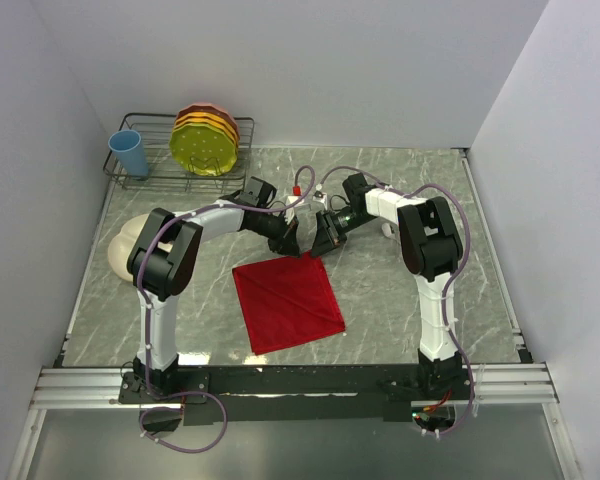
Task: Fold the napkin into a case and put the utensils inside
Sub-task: Pick up the upper triangle-folded napkin from the center of the board, then turn over the upper triangle folded napkin at the center of the board.
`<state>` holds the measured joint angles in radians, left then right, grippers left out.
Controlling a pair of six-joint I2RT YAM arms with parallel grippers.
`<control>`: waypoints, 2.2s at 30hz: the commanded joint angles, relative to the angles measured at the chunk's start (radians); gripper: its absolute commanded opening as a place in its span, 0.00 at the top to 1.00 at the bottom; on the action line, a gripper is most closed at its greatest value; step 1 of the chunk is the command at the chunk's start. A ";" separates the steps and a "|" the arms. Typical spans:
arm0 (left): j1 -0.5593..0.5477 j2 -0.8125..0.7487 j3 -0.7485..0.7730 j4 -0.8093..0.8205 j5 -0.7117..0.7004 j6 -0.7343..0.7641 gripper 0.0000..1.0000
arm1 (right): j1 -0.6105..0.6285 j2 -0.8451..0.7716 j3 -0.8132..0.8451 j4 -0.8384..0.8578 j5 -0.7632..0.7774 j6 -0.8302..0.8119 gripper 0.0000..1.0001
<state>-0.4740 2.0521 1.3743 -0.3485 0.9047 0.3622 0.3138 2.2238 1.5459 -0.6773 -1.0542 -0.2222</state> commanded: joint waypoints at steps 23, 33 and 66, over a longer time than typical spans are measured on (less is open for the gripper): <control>0.268 0.002 0.044 -0.567 0.034 0.446 0.36 | 0.062 -0.366 -0.142 0.024 0.092 -0.206 1.00; 0.302 0.065 0.107 -0.675 0.052 0.530 0.43 | 0.068 -0.404 -0.153 -0.031 0.082 -0.270 1.00; 0.351 -0.164 0.472 -0.324 -0.150 0.044 0.99 | -0.088 -0.503 0.143 0.163 0.313 -0.298 1.00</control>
<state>-0.1364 1.9083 1.6955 -0.8677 0.8661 0.5457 0.2863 1.7256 1.5208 -0.6216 -0.8188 -0.4591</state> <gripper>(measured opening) 0.024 0.022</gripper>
